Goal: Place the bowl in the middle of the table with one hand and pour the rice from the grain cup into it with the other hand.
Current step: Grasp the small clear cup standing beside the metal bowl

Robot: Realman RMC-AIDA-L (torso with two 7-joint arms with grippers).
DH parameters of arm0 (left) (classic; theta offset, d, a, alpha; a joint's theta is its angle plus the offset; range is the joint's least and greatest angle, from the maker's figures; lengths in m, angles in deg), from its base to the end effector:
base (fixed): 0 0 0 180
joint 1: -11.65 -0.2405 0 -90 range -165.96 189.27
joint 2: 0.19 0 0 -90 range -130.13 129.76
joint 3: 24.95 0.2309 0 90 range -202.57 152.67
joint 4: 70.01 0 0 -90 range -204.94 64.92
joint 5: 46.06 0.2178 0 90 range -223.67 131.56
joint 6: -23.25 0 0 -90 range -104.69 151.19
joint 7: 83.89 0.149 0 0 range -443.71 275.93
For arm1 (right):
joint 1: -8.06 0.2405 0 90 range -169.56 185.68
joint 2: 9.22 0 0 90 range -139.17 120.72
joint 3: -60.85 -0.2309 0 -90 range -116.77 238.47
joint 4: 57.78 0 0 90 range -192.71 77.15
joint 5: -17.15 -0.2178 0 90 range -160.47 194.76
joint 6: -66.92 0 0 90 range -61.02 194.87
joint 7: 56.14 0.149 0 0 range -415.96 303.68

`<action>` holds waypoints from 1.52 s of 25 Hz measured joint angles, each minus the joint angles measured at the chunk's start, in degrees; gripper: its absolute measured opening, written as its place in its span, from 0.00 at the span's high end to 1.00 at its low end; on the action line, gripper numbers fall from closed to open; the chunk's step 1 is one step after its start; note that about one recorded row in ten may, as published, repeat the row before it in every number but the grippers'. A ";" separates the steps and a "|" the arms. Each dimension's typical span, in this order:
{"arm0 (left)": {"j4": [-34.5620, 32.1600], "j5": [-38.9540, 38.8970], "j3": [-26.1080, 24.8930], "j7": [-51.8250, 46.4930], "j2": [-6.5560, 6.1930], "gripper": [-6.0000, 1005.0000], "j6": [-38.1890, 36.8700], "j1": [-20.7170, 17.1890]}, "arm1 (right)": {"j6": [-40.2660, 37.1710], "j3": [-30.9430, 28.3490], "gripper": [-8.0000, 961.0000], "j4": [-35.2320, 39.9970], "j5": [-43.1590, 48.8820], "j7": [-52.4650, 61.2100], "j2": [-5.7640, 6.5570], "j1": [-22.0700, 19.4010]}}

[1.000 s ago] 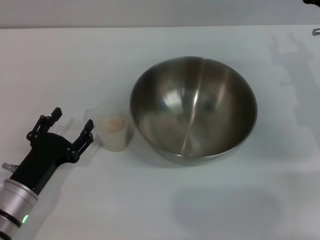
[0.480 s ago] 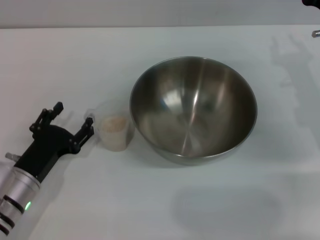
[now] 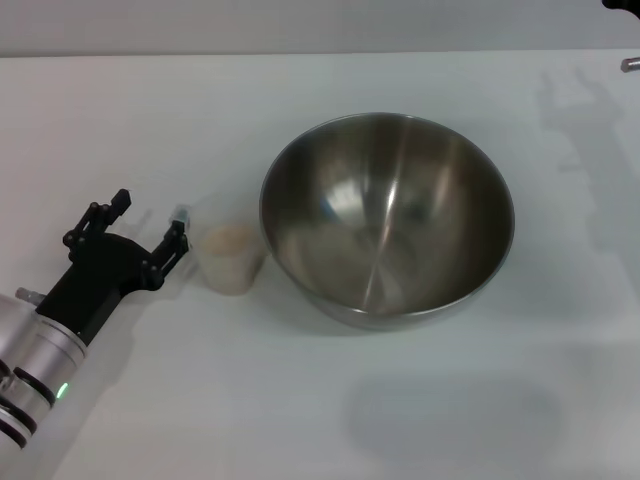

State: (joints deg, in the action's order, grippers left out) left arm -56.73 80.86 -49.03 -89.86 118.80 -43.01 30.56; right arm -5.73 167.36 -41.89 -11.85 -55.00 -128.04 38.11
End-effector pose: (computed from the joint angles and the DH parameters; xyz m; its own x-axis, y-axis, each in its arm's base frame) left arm -0.3083 0.2728 -0.0690 0.7739 0.0800 0.6282 0.5989 -0.4146 -0.6851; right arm 0.2437 0.3757 0.0343 0.6946 0.3706 -0.6166 -0.6192 -0.1282 -0.7747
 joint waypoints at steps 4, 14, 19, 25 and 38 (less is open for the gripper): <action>0.13 0.00 -0.80 -0.34 0.10 0.31 0.00 0.03 | 0.25 0.00 0.54 -0.10 0.00 0.00 0.12 0.40; 0.90 0.00 -0.79 -0.02 0.11 0.61 0.71 0.83 | 0.32 0.00 0.54 -0.40 0.00 -0.11 0.14 1.13; 1.14 0.00 -0.79 -0.40 0.11 0.73 1.26 1.43 | 0.32 0.00 0.54 -0.43 -0.08 -0.08 0.10 1.14; 1.53 -0.04 -1.87 -0.55 0.11 0.95 2.18 1.81 | 0.21 0.00 0.54 -0.34 -0.22 -0.05 0.00 0.89; 3.61 -0.11 -7.11 8.54 0.12 0.97 -3.95 2.48 | -0.10 0.00 0.54 -0.05 -0.33 0.00 -0.01 0.78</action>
State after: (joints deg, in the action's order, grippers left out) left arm -53.12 80.75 -56.14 -81.33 118.91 -46.96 33.05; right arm -5.83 167.36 -41.95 -12.18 -55.00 -128.05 38.89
